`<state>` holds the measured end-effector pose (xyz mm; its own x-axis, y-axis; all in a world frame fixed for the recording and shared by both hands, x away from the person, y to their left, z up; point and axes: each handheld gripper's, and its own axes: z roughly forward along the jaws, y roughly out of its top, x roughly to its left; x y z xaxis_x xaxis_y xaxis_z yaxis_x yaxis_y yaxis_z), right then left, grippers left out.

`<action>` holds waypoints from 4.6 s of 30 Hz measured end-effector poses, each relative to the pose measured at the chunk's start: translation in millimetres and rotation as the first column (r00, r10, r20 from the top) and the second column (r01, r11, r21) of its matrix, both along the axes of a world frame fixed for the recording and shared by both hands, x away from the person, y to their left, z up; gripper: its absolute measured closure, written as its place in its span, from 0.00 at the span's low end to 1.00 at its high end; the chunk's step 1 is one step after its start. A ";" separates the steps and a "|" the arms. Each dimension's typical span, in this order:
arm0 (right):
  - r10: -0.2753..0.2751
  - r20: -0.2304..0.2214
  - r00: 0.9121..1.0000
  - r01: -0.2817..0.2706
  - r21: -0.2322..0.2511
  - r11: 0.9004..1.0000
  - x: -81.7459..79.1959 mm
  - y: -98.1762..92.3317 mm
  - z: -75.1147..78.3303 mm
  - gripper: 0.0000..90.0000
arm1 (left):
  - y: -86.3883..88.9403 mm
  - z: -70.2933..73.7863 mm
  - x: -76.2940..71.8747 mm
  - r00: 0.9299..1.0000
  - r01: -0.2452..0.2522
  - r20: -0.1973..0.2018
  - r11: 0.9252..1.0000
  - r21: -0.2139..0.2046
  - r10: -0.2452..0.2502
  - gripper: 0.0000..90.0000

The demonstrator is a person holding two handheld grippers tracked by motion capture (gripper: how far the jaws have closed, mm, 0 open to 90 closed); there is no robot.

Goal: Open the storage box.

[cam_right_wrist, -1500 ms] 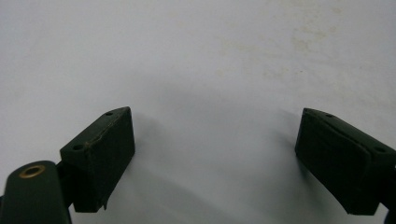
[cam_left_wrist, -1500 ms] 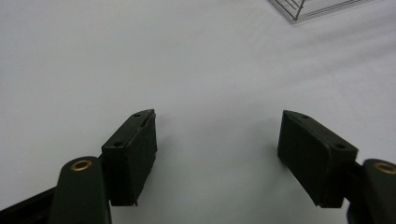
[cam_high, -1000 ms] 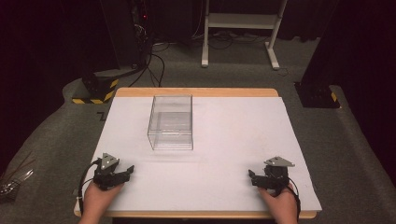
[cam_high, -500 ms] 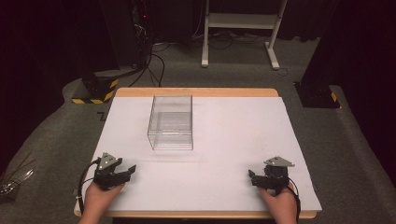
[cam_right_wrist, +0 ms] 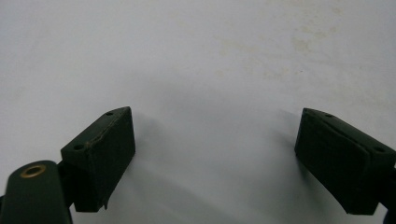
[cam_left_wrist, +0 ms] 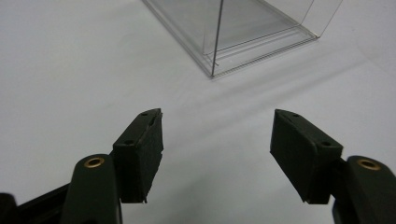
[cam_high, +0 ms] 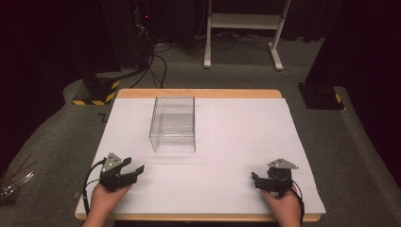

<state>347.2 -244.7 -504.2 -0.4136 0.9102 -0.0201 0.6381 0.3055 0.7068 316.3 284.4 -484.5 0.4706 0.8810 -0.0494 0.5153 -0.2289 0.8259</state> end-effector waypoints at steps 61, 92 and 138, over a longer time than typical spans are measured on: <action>0.002 0.002 1.000 -0.002 -0.003 1.000 -0.4 0.0 0.1 0.14 | -65.6 29.9 57.3 0.991 0.136 0.033 0.984 -0.115 -0.133 0.37; 0.000 0.002 1.000 0.000 -0.002 1.000 -0.7 0.2 0.1 0.14 | -58.7 15.8 88.1 0.971 0.236 0.097 0.942 -0.240 -0.219 0.66; 0.002 0.009 1.000 -0.002 -0.009 1.000 -1.4 0.7 0.1 0.15 | -43.9 2.6 80.7 0.939 0.328 0.196 0.908 -0.261 -0.283 0.91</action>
<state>345.8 -244.0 -504.1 -0.4152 0.9092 -0.0319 0.6313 0.3132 0.7095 397.0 240.5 -481.9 0.7358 0.6516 -0.1841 0.3226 -0.0983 0.9414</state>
